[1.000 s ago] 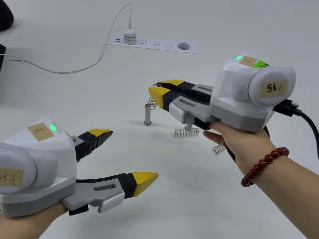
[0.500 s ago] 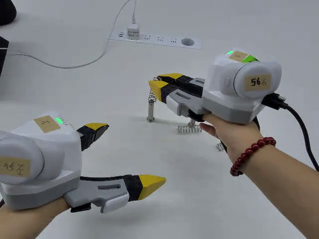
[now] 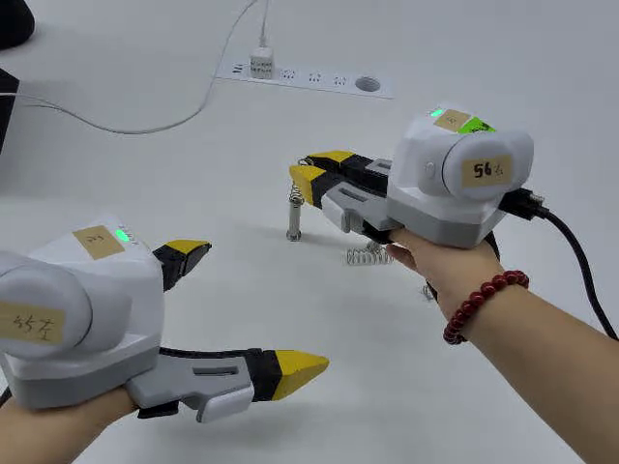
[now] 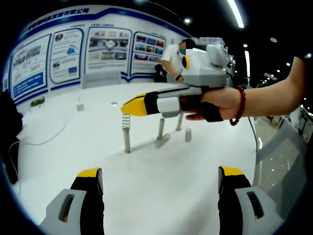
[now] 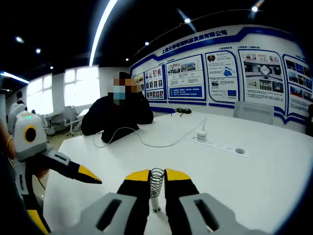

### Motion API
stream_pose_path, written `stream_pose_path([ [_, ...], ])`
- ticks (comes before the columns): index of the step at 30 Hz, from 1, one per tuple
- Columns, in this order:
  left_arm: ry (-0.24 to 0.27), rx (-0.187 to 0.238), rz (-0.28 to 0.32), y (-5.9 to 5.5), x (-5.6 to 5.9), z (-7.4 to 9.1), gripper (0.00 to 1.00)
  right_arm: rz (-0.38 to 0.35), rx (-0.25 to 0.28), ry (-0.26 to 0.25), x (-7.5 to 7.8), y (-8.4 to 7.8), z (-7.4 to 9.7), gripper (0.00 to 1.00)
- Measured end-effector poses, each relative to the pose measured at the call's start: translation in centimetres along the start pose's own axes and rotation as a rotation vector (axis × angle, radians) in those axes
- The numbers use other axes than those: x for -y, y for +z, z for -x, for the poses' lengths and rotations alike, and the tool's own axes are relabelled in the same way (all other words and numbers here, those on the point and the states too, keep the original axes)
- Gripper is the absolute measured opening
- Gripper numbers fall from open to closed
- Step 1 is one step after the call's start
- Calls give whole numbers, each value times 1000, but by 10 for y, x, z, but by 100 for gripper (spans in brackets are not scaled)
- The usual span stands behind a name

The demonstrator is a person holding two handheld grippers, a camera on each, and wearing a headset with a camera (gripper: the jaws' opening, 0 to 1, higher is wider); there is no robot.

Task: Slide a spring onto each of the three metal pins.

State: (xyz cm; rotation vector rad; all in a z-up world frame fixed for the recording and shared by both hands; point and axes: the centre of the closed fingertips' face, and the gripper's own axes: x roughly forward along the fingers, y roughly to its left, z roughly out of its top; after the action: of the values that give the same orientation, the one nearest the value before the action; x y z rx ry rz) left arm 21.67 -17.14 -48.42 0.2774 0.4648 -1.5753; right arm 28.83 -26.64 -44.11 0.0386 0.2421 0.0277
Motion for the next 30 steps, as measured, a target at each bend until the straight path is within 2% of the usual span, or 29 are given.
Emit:
stream_pose_path([
  [2,1,-6,-2,-1,0,0,100,9,-8,4,-2,-3,-1,11],
  [4,-1,-7,-2,-1,1,-1,100,48,-19,5,-3,-6,-1,11],
  [8,-18,7,6,0,3,0,100,72,-35,14,-7,-12,-4,11],
  [11,-16,8,2,0,2,0,100,74,-53,-2,-5,-17,-7,11],
  [14,-15,26,11,3,1,2,100,70,-67,-8,-5,-22,-8,11],
  [26,-19,20,15,-1,2,3,100,82,-116,-28,-5,-39,-13,11],
  [30,-30,46,38,3,5,3,99,91,-135,-34,-5,-46,-14,12],
])
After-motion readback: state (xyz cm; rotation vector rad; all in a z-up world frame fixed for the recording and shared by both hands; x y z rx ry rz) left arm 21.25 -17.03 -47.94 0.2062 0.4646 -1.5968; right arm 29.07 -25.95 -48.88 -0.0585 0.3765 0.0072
